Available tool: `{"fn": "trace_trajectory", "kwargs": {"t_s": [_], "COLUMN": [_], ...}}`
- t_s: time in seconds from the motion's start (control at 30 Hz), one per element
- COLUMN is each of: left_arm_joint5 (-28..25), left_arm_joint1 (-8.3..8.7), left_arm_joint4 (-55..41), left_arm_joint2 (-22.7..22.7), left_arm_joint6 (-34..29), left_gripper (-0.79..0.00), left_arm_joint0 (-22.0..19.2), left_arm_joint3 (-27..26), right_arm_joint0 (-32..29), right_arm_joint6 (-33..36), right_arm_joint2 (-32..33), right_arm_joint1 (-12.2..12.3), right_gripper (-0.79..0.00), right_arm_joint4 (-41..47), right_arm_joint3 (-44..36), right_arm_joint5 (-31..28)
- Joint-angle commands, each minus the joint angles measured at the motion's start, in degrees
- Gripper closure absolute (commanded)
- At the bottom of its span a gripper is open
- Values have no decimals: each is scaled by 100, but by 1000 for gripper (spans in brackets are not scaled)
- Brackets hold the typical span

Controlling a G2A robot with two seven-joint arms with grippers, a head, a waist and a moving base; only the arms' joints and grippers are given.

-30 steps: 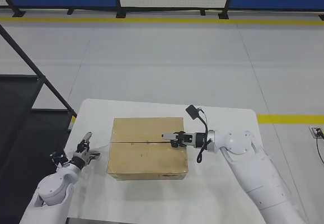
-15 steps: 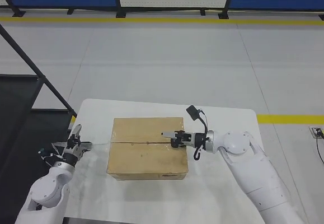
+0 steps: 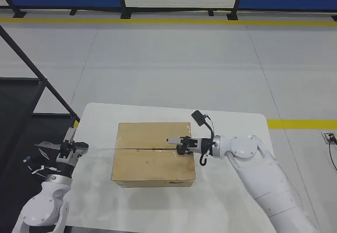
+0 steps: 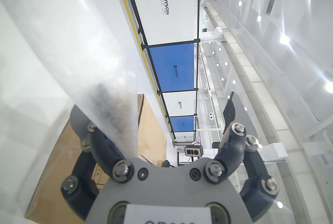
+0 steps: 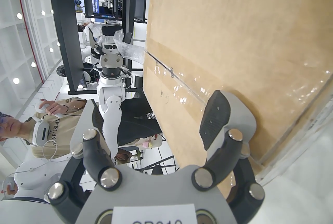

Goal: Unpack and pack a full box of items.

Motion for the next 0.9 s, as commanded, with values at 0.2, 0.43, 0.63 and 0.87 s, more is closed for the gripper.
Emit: {"fn": "trace_trajectory", "kwargs": {"t_s": [0.2,0.43,0.63,0.87], "left_arm_joint5": [89,265,252,295], "left_arm_joint1": [-13,-44,-85,-135], "left_arm_joint4": [414,1164,1753,2293], "left_arm_joint2": [-17,199,414,687], "left_arm_joint6": [188,591,983,1250], "left_gripper": [-785,-785,-785,-785], "left_arm_joint0": [186,261,508,604], "left_arm_joint3": [-634,-1116,-1618,-1931], "right_arm_joint0": [31,44,28,-14], "right_arm_joint6": [-17,-37,-48,-69], "right_arm_joint2": [-59,-122,-122,-96], "right_arm_joint1": [-3,0,13,36], "right_gripper": [-785,-785,-785,-785], "right_arm_joint4": [54,25,46,81], "right_arm_joint3": [11,21,30,48], "right_arm_joint5": [-98,-78,-114,-247]}}
